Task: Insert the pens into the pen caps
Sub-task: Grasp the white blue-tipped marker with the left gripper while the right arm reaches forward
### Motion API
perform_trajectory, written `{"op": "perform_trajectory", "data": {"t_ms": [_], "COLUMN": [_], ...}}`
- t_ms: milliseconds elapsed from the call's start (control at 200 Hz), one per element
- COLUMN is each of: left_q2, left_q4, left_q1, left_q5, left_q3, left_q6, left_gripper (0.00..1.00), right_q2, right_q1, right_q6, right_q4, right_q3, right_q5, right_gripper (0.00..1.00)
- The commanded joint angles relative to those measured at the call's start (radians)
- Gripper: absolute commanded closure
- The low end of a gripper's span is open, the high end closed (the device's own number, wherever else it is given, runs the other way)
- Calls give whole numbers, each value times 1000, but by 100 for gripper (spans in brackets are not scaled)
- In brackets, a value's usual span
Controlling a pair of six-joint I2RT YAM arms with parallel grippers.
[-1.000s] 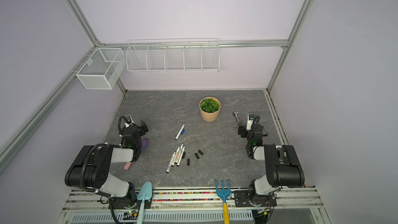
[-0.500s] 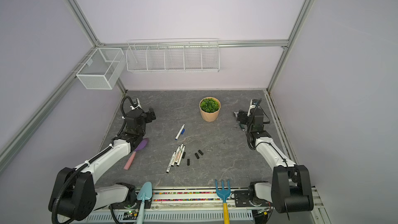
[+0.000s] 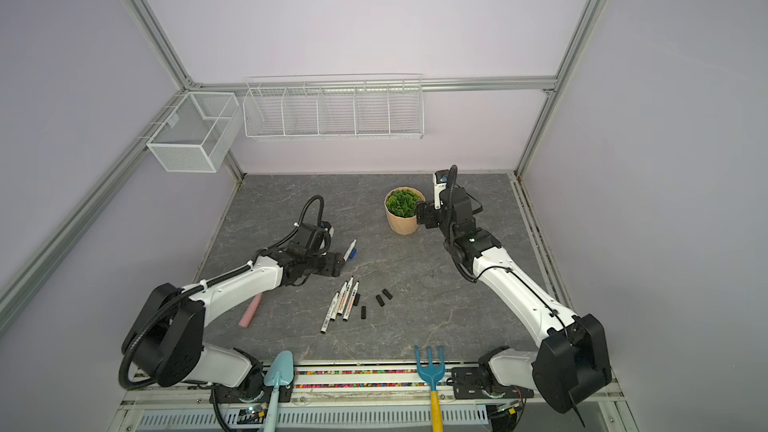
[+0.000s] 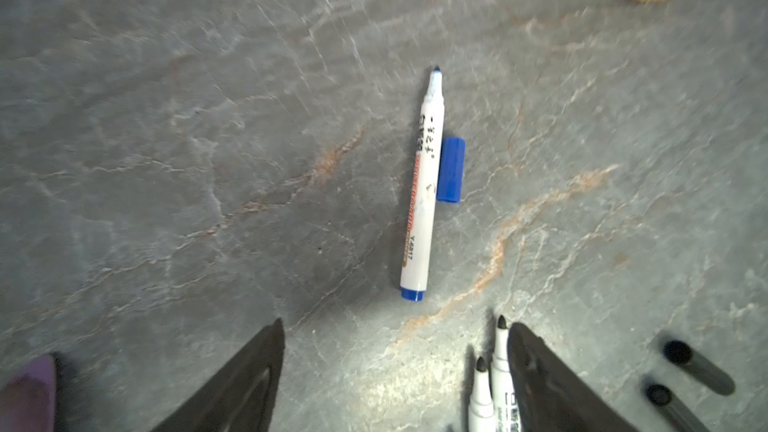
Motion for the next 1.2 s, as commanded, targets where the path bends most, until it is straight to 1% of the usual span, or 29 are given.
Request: {"op": "perform_trajectory", "data": {"t_ms": [0,95,175,295,370,470,635,795,910,1080,1195], "left_q2": [79,131,161,198,223,257,303,336,350,357,346], "left_q4": [-100,-132,-144,-139,-136,-152,-168,-187,-201,-213,-216], "left_q1": [1,1,0,1,1,0,0,1,0,7,17], "left_q5": [52,58,46,29,27,11,17,18,18,33,34], "left_q3": [96,144,164,180,197,231,260,263,256,243,240], "left_q6": [44,61,71,79,87,97,104,94,82,60,41], "left_gripper": [20,26,36,46,48,53,56,60,66,79,93], "right_q2": [35,46,53,54,56,55,51,47,46,45,44], "right_q1": [26,38,44,51,51,52,52,52,52,52,52], "right_q6": [-28,-20,-17,-20,-22,-27,-19,-13,-14,-10,-10], "right_q4": [-51,-58,-64,-67,-72,-77,-75,-72,-73,-71,-71], "right_q3": [27,37,41,46,52,58,56,53,53,55,56], "right_q5": [27,17,15,11,12,13,6,5,11,20,18], "right_gripper": [8,9,10,10,11,11,11,12,12,13,13]}}
